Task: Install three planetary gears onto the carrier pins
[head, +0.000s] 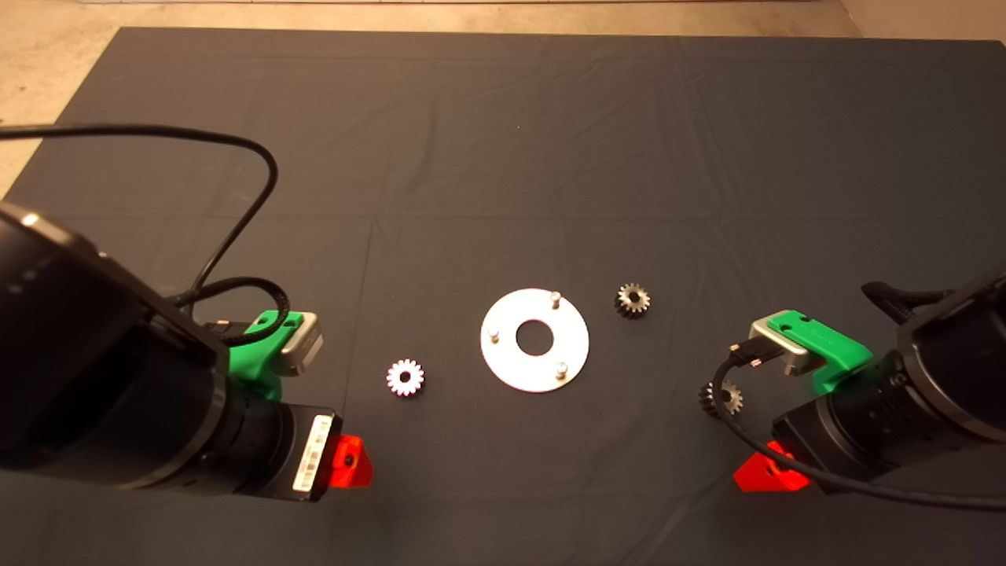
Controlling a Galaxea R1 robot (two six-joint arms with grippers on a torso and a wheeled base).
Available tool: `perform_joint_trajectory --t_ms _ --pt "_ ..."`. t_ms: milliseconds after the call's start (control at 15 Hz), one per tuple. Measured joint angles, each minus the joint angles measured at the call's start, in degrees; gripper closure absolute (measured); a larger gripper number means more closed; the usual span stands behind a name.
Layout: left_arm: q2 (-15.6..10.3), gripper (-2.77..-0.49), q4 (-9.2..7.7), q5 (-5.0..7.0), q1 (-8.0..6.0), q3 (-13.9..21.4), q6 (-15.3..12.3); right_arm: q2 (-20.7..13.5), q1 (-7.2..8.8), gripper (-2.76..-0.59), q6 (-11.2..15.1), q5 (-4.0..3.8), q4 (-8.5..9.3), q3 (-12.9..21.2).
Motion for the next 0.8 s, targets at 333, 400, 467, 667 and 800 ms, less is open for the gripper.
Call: perform_joint_trajectory --t_ms 333,400,467,667,800 --pt "-0.33 -2.77 0.02 0.02 0.00 0.00 0.39 0.02 0.09 -2.75 -0.57 -0.02 0.02 0.00" --pt "-0.33 -2.77 0.02 0.02 0.00 0.00 0.39 0.02 0.10 -2.75 -0.57 0.00 0.02 0.00" --pt "-0.33 -2.77 0.02 0.02 0.00 0.00 0.39 0.02 0.10 -2.75 -0.57 0.00 0.02 0.00" --pt "-0.29 -2.77 1.17 0.02 0.00 0.00 0.38 0.02 0.10 -2.75 -0.57 0.00 0.01 0.00" --pt "-0.27 -2.77 4.87 0.02 0.00 0.00 0.38 0.02 0.10 -2.75 -0.57 0.00 0.00 0.00"
